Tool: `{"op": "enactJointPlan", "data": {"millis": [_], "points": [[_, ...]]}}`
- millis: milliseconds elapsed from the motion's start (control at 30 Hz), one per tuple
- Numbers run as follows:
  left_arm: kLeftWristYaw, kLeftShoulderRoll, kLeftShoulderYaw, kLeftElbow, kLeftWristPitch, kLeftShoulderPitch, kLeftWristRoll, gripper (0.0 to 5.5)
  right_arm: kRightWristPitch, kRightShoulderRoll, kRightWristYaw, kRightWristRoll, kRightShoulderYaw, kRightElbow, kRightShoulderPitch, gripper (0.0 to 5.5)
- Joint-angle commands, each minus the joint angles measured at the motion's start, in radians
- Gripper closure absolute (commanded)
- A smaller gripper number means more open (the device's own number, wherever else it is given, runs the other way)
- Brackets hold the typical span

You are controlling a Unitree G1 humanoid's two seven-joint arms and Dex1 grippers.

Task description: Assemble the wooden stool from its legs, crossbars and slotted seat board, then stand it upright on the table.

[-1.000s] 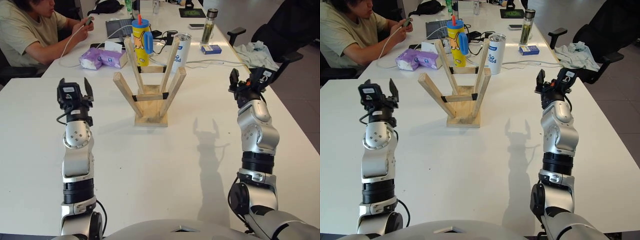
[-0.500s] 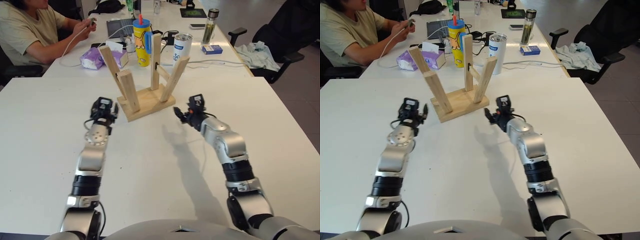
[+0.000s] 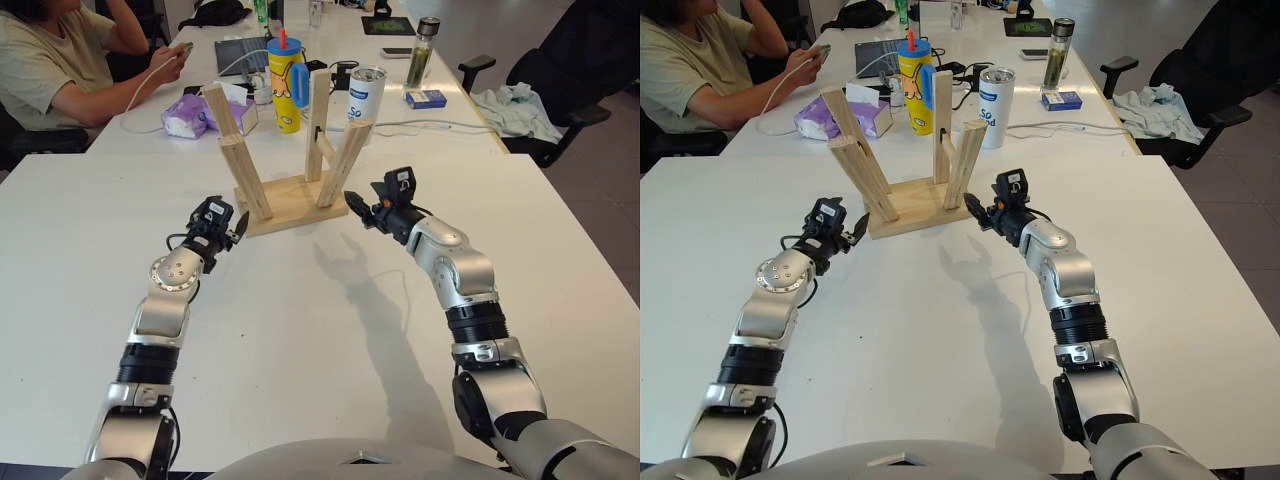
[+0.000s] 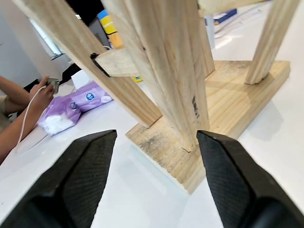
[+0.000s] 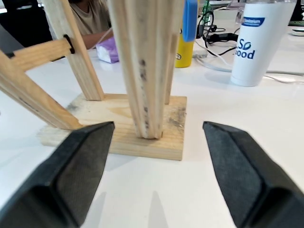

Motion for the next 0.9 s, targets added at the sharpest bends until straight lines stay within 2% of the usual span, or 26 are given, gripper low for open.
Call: {"op": "enactJointPlan", "data": {"millis": [33, 233, 433, 600, 900], "points": [[-0.113, 0.035, 0.012, 0.199, -0.116, -0.111, -0.049, 2.31, -0.019, 0.01, 0.023, -0.011, 0.008, 0.031, 0.004, 2.02], [-0.275, 0.032, 0.033, 0.506, -0.224, -0.272, -0.118, 1.43, -0.026, 0.02, 0.055, -0.014, 0.016, 0.057, 0.0, 2.0], [-0.441, 0.017, 0.049, 0.744, -0.271, -0.403, -0.161, 1.43, -0.027, 0.024, 0.078, -0.018, 0.021, 0.082, -0.012, 2.0], [-0.479, 0.015, 0.05, 0.882, -0.308, -0.475, -0.146, 1.43, -0.041, 0.03, 0.089, -0.029, 0.033, 0.115, -0.028, 2.0], [-0.507, -0.001, 0.045, 0.969, -0.363, -0.513, -0.123, 2.82, -0.061, 0.028, 0.104, -0.048, 0.026, 0.152, -0.037, 2.0]]}}
